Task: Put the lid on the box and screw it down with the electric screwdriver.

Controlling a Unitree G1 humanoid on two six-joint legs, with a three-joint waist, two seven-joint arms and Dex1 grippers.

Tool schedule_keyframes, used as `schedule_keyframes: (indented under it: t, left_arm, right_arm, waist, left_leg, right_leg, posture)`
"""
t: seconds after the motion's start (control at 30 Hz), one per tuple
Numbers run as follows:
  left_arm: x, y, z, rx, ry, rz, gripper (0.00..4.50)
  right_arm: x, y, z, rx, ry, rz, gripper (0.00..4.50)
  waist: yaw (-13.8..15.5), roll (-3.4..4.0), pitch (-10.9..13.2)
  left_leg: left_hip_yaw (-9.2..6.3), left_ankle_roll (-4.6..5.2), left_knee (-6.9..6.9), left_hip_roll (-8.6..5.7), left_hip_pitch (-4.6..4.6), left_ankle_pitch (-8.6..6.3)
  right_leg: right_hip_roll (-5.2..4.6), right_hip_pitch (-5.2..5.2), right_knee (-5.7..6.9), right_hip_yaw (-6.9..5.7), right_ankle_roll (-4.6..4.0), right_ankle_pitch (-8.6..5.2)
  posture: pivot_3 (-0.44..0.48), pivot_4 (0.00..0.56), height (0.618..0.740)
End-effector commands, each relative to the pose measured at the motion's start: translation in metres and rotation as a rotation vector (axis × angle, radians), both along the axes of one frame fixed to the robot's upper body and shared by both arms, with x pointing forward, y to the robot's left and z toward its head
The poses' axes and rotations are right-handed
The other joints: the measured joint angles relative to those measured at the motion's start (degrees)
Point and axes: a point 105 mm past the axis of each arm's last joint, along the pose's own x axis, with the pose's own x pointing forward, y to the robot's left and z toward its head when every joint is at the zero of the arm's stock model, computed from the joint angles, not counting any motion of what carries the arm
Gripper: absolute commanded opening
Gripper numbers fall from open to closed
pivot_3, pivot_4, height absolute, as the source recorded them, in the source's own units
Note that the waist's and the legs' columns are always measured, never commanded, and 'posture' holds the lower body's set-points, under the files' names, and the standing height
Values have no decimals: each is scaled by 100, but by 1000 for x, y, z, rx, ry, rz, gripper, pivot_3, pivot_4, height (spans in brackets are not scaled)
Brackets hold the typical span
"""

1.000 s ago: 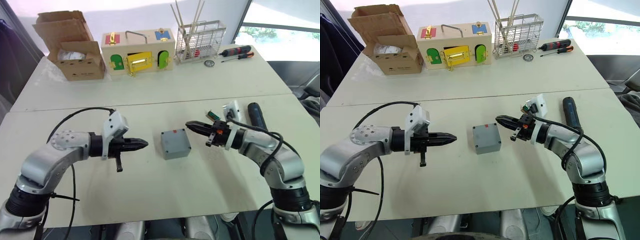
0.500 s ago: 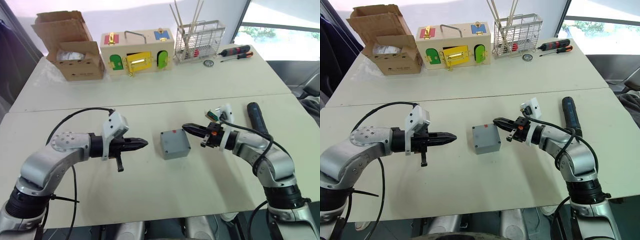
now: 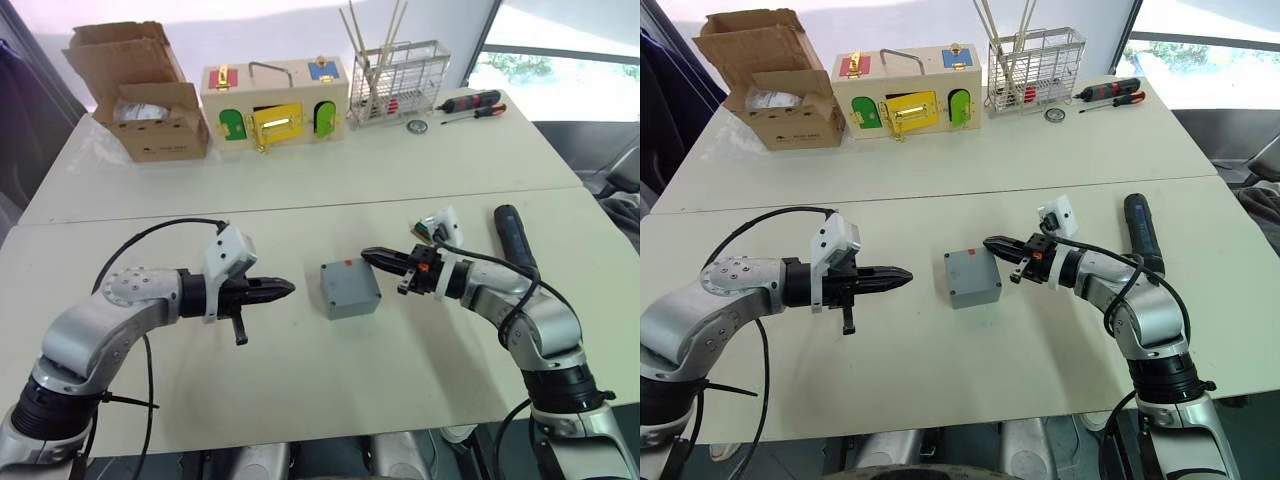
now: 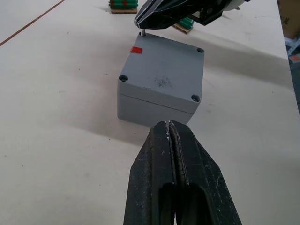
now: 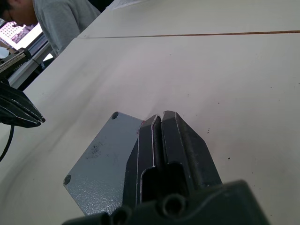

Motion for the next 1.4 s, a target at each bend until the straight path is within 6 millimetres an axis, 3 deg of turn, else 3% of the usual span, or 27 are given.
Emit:
schedule_keyframes:
  t: [0.03, 0.13, 0.27, 0.4, 0.53, 0.7, 0.73, 0.8, 0.87, 0.97, 1.23, 1.4]
  left_arm:
    - [-2, -5, 11, -10, -48, -33, 0]
    - [0, -6, 11, -11, -51, -36, 0]
    - [1, -8, 12, -14, -55, -45, 0]
    - [1, -13, 17, -32, -69, -73, 0]
    - [0, -23, 25, -42, -104, -148, 0]
    - [-6, -39, 28, -6, -163, -255, 0]
    - [-7, -43, 29, -4, -179, -274, 0]
    - [-10, -50, 33, -17, -210, -308, 0]
    - [-12, -57, 36, -53, -219, -321, 0]
    - [-14, -66, 34, -75, -216, -323, 0]
    - [-29, -72, 27, -108, -194, -271, 0]
    - [-36, -71, 21, -123, -173, -214, 0]
  right_arm:
    - [-4, -2, 2, -56, -28, 13, 1323]
    - [-3, -4, 4, -68, -39, 2, 2872]
    - [1, -8, 8, -62, -57, -25, 4419]
    - [5, -26, 31, -17, -87, -96, 4468]
    - [5, -79, 78, -88, -137, -217, 4468]
    - [16, -146, 115, -239, -99, -451, 4468]
    - [12, -158, 112, -290, -22, -457, 4468]
    - [-8, -189, 87, -457, 327, -530, 4468]
    - [-20, -202, 79, -476, 484, -532, 4468]
    - [-12, -213, 78, -476, 516, -557, 4468]
    - [11, -238, 49, -590, 670, -570, 4468]
    - [23, -230, 39, -535, 742, -568, 4468]
  waist:
    - [4, 0, 0]
    - [3, 0, 0]
    - [-3, 0, 0]
    - [14, 0, 0]
    - [72, 4, 3]
    - [87, 3, 2]
    - [88, 2, 2]
    - [112, 7, 5]
    - [128, 12, 7]
    - [39, 11, 5]
    - [-39, 17, 8]
    - [0, 17, 8]
  left_leg:
    - [0, 0, 0, 0, 0, 0]
    - [0, 0, 0, -1, 0, 0]
    - [0, 0, 0, 0, 0, 0]
    - [0, 0, 0, -1, 0, 0]
    - [2, 0, 5, -6, -4, 0]
    - [10, 10, 3, 0, -1, -5]
    - [11, 13, 4, 0, -1, -7]
    - [13, 17, 2, 1, -2, -9]
    - [16, 29, 3, 1, -7, -16]
    - [31, 51, 14, 2, -4, -29]
    - [64, 34, 5, 3, -3, -20]
    - [63, 25, 10, 1, -3, -15]
  right_leg:
    - [0, 0, 0, 0, 0, 0]
    - [0, 0, 0, 0, 0, 0]
    - [0, 0, 0, 0, 0, 0]
    - [0, 0, 0, 0, 0, 0]
    - [-4, 1, -2, 1, 0, 0]
    - [1, 1, -2, -1, -1, 0]
    - [0, 2, -1, -1, -1, 0]
    - [-1, 1, -3, -1, -1, -1]
    - [-4, 0, -12, -2, -3, -1]
    - [-6, 7, -19, 6, -1, 0]
    - [-5, -14, -12, 28, 7, -3]
    - [-7, -14, -9, 32, 6, -1]
  posture:
    - [0, 150, 739]
    - [0, 150, 739]
    - [0, 150, 739]
    - [0, 150, 739]
    - [0, 150, 739]
    - [0, 150, 739]
    - [0, 150, 739]
    - [0, 150, 739]
    - [0, 150, 739]
    - [0, 150, 739]
    - [0, 150, 739]
    - [0, 150, 739]
